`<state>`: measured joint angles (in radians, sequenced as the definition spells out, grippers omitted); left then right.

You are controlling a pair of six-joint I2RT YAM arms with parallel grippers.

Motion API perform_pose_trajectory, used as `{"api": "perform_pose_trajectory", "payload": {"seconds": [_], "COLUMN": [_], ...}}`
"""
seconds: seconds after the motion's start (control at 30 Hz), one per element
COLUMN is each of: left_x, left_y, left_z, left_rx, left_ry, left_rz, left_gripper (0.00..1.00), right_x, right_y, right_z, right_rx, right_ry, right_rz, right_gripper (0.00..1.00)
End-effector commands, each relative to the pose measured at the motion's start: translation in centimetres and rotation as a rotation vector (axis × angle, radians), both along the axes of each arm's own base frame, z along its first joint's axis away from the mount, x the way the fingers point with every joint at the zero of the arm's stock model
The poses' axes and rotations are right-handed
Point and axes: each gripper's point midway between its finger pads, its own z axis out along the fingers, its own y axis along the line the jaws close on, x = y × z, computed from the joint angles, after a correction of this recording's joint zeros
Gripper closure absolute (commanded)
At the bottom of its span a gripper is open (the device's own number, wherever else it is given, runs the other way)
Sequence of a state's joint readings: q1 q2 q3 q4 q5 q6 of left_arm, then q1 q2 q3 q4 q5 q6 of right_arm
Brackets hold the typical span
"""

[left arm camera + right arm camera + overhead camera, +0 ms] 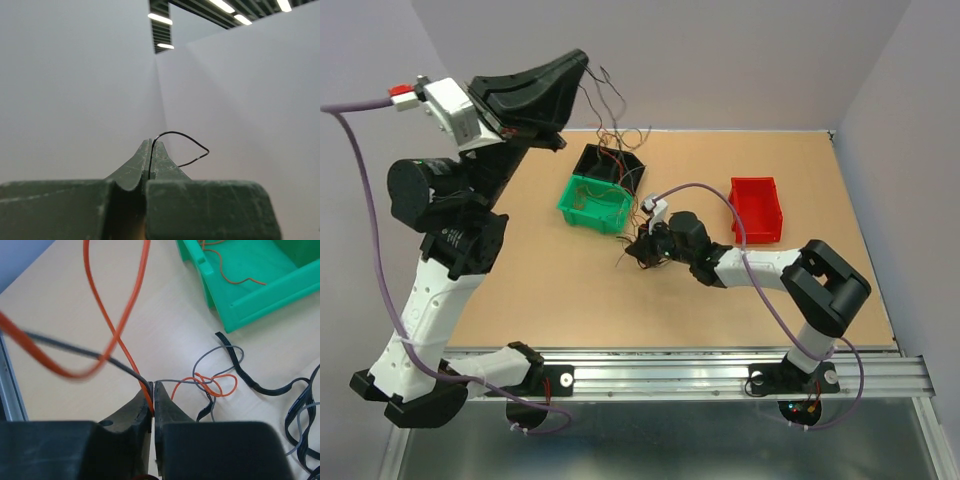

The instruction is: Untangle the cables

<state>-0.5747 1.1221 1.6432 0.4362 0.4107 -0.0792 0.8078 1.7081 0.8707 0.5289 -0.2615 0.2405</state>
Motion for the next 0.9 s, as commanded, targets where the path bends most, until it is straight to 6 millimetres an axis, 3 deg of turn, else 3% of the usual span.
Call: {"api": "perform_pose_trajectory", "payload": {"seconds": [0.0,0.13,0.23,0.3,0.43,0.47,0.5,0.57,0.67,0.7,0.73,0.77,0.8,0.83,0.87], "left_x": [-2.1,-1.9,-3.1,-3.8,-3.4,-3.4,-3.5,-3.3,-3.0,-4.0,-2.8,-2.8,-2.6,-2.7,-2.9], "left_y": [7.8,15.0,18.6,20.0,21.4,21.9,22.5,22.7,21.7,21.0,19.2,18.0,15.2,15.1,13.2], "left_z": [6.6,9.1,9.6,9.3,8.1,7.9,7.5,6.7,5.3,5.3,3.7,3.0,1.4,1.4,0.1], "left_rx": [-0.205,-0.387,-0.457,-0.492,-0.489,-0.492,-0.507,-0.502,-0.455,-0.450,-0.387,-0.345,-0.251,-0.258,-0.191], "left_ry": [-0.154,-0.134,-0.162,-0.163,-0.141,-0.138,-0.122,-0.119,-0.124,-0.158,-0.154,-0.170,-0.196,-0.190,-0.218], "left_rz": [0.327,0.652,0.820,0.872,0.982,1.015,1.040,1.065,1.030,0.956,0.912,0.863,0.753,0.739,0.661], "left_gripper": [1.00,1.00,1.00,1.00,1.00,1.00,1.00,1.00,1.00,1.00,1.00,1.00,1.00,1.00,1.00], "right_x": [2.2,4.9,6.5,7.7,9.9,11.1,11.3,11.6,11.3,11.2,11.0,10.7,10.3,10.2,10.2], "right_y": [1.0,-1.0,-2.2,-4.0,-8.4,-11.6,-12.8,-15.6,-15.7,-15.6,-15.5,-15.4,-15.4,-15.4,-15.7], "right_z": [3.7,2.2,0.6,-0.9,-2.5,-3.6,-4.1,-4.5,-2.2,-1.8,-1.3,-0.7,0.4,0.9,1.3], "right_rx": [0.059,0.003,-0.041,-0.063,0.013,0.031,0.074,0.097,0.107,0.111,0.118,0.129,0.154,0.167,0.173], "right_ry": [-0.066,-0.025,0.044,0.117,0.285,0.342,0.410,0.440,0.378,0.358,0.342,0.322,0.281,0.269,0.255], "right_rz": [-0.086,-0.295,-0.419,-0.521,-0.706,-0.784,-0.832,-0.891,-0.861,-0.842,-0.830,-0.811,-0.783,-0.780,-0.785], "right_gripper": [0.96,0.97,0.99,0.99,0.99,0.99,1.00,0.99,0.89,0.73,0.68,0.68,0.69,0.74,0.85]}}
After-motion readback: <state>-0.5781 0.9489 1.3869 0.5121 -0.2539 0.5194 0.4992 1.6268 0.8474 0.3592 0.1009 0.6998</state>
